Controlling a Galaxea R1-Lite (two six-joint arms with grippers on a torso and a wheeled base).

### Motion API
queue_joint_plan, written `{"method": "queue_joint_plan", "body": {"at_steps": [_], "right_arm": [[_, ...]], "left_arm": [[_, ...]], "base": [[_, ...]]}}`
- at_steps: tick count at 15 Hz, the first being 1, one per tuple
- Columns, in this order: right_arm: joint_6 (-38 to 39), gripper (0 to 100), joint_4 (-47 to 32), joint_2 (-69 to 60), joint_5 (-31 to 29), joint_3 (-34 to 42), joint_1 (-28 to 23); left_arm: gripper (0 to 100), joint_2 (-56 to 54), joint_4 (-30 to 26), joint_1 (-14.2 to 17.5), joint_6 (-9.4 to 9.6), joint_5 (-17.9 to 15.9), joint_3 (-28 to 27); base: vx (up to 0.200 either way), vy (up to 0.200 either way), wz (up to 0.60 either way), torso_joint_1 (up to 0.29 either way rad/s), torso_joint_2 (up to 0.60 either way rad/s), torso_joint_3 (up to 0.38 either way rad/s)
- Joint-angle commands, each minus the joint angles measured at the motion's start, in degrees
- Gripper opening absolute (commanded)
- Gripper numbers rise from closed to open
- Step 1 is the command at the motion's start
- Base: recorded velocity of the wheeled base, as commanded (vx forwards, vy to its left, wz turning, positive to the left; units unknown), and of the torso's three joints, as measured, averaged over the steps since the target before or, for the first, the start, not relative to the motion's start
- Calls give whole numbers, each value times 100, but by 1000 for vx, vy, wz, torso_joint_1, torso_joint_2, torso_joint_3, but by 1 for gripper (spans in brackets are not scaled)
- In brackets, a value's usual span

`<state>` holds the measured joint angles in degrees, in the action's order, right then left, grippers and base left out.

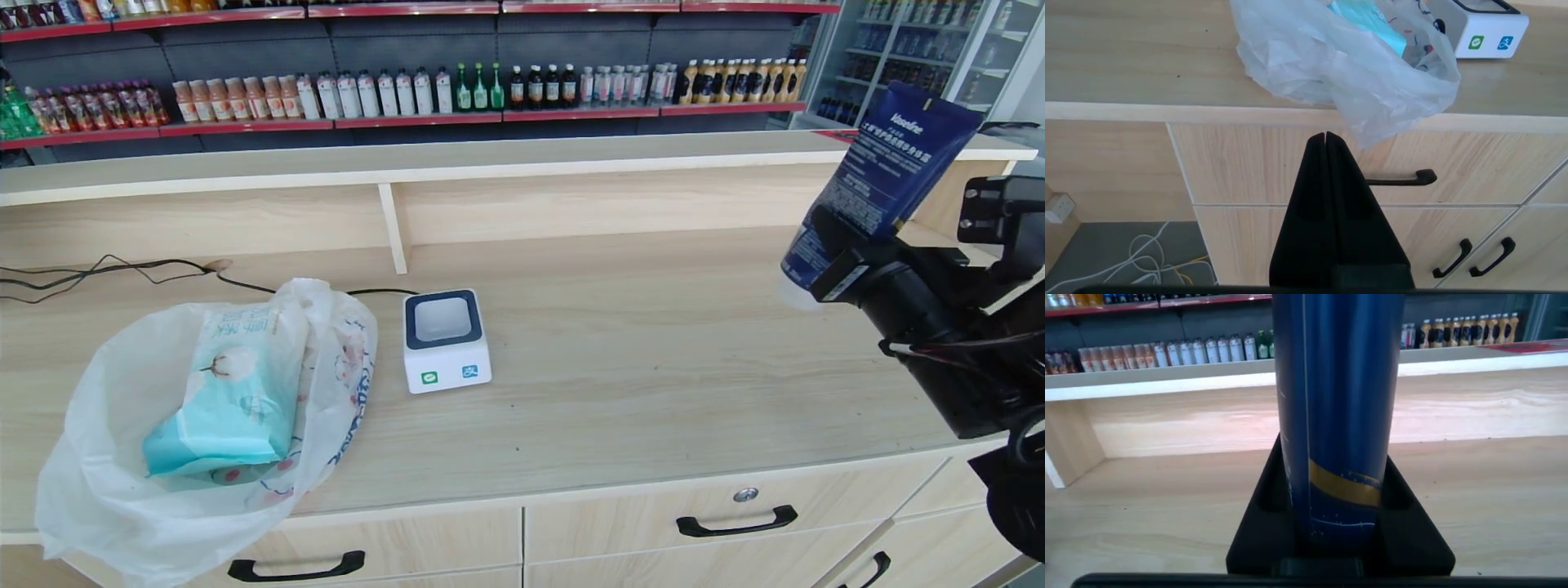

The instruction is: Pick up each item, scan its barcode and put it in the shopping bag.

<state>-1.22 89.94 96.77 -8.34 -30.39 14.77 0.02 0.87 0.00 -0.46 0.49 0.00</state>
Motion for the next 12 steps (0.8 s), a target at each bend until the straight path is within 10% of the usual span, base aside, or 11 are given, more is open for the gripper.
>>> {"method": "queue_joint_plan", "body": {"at_steps": [1, 12], "right_arm": [[-1, 0, 6, -589, -1, 271, 263], [614, 0, 6, -870, -1, 886, 1326]], "left_arm": [[0, 6, 1, 0, -6, 4, 0], [0, 6, -7, 0, 11, -5, 0]], "base": [[0, 0, 0, 0, 0, 0], [0, 0, 0, 0, 0, 0]]}}
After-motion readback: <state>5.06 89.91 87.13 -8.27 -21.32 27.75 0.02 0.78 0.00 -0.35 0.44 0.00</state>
